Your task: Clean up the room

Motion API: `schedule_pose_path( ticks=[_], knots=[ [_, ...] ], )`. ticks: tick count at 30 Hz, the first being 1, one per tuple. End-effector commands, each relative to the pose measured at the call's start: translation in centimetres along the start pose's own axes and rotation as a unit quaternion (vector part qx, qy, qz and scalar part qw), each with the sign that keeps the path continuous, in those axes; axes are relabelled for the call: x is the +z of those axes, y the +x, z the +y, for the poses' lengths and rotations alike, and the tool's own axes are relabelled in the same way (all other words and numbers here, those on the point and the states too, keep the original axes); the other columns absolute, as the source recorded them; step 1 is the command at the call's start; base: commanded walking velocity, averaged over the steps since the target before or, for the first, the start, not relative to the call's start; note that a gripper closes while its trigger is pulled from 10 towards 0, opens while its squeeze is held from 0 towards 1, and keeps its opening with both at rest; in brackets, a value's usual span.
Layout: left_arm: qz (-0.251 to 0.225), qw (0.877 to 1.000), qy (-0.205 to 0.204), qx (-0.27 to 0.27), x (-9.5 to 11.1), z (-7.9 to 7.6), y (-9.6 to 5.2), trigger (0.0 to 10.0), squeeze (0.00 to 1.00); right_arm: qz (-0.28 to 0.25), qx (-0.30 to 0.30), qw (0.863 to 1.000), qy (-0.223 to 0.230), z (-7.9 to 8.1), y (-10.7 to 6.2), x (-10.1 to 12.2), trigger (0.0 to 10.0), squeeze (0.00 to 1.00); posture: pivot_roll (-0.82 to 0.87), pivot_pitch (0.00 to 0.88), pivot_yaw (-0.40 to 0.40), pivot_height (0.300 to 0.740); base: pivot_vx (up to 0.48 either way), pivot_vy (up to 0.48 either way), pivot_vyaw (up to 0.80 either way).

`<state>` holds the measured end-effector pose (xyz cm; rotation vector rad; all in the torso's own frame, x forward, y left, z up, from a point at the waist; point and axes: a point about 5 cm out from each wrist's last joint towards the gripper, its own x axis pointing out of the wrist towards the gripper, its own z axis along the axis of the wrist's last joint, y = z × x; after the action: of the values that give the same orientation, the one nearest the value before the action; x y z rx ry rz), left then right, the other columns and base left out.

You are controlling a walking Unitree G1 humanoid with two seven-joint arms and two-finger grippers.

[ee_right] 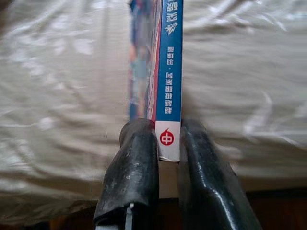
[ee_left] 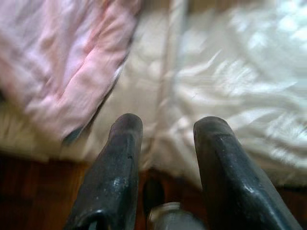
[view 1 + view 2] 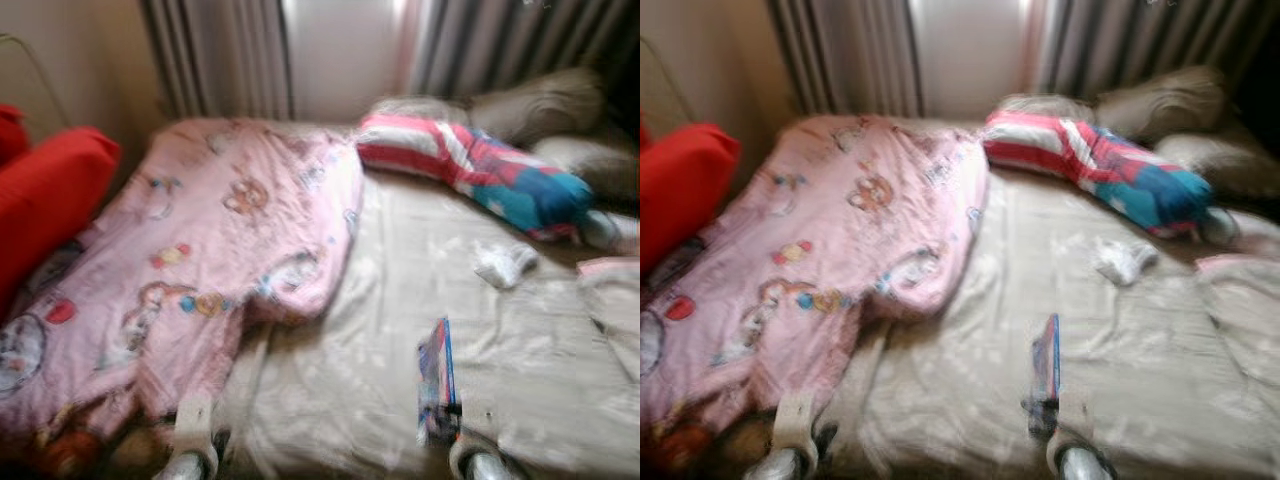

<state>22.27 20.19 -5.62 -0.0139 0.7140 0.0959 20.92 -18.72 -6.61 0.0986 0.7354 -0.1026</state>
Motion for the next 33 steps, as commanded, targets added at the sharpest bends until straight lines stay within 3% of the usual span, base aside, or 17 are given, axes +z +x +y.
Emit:
schedule_pose_path(
  ticks=[1,22,33],
  knots=[
    [0.004,1.000,-0.002,-0.003,-0.4,-0.4,-0.1,10.0,0.00,-0.022,-0.005,1.000,-0.005,-0.4,0.1,0.8,10.0,0.00,-0.06,0.018,-0.006,0.740,0.000,-0.315,0.00],
    [0.000,1.000,-0.001,-0.007,-0.1,-0.6,0.0,10.0,0.00,-0.030,-0.002,1.000,-0.007,-0.1,0.3,1.3,10.0,0.00,-0.06,0.022,-0.003,0.740,0.000,-0.300,0.00],
    [-0.017,1.000,-0.006,-0.020,1.1,-1.4,0.4,10.0,0.00,-0.035,0.000,0.999,-0.010,0.1,0.4,1.6,10.0,0.00,-0.07,0.025,-0.004,0.740,0.000,0.000,0.00]
  ],
)
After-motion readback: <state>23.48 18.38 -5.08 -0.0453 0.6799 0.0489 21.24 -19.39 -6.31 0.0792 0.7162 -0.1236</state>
